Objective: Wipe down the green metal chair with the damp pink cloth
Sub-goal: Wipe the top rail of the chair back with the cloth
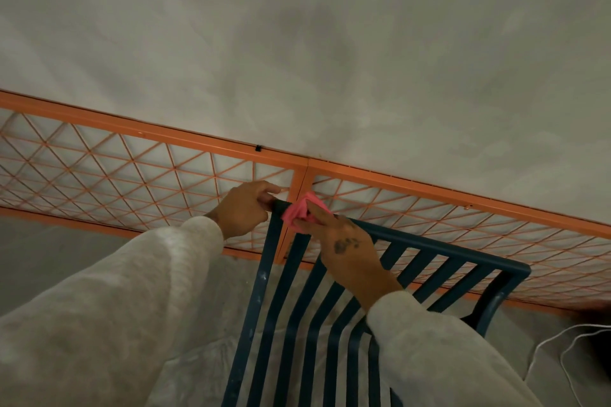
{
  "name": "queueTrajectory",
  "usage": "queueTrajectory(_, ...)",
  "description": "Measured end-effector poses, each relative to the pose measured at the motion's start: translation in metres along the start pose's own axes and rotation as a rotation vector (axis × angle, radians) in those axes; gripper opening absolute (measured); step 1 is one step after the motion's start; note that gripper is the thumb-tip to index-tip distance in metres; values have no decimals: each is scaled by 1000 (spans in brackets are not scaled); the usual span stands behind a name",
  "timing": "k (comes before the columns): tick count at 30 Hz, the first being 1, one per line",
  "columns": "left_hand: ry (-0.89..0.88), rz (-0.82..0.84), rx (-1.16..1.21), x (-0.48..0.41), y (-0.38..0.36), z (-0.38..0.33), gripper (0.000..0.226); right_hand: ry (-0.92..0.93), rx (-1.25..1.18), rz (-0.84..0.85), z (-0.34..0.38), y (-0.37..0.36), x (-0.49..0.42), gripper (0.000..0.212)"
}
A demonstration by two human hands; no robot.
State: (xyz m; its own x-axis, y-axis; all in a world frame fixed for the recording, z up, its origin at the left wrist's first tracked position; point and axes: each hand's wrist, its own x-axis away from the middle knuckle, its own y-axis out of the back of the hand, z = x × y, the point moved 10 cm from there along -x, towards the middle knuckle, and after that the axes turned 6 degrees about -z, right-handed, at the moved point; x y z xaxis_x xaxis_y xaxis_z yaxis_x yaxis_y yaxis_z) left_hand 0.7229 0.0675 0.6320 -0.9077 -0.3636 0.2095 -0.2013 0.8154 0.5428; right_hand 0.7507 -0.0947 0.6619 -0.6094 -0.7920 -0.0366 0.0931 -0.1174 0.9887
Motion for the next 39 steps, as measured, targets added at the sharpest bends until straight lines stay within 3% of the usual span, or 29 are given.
queueTrajectory(4, 4, -24, 55, 5, 2, 3, 40, -58, -43, -5, -50, -8, 34, 87)
queueTrajectory(7, 7, -28, 90, 10, 0, 6, 42, -94, -37, 2, -59, -10, 41, 87)
queueTrajectory(12, 39, -17, 201, 19, -3, 12, 52, -102, -237, -34, -16, -19, 7, 87)
queueTrajectory(15, 53, -16, 237, 21, -5, 12, 55, -158, -353, -80, 17, -4, -21, 73)
queueTrajectory(23, -15, -81, 4, 18, -5, 2, 35, -273, -420, 153, 23, -9, -42, 61)
queueTrajectory(27, -47, -142, 11, 17, -3, -4, 45, -341, -432, 128, -18, -4, -16, 62)
queueTrajectory(32, -99, -173, -86, 16, -2, -15, 34, -479, -343, 13, -68, 7, 23, 55)
queueTrajectory(39, -121, -200, -207, 10, 3, -23, 25, -565, -318, -3, -31, -4, 4, 62)
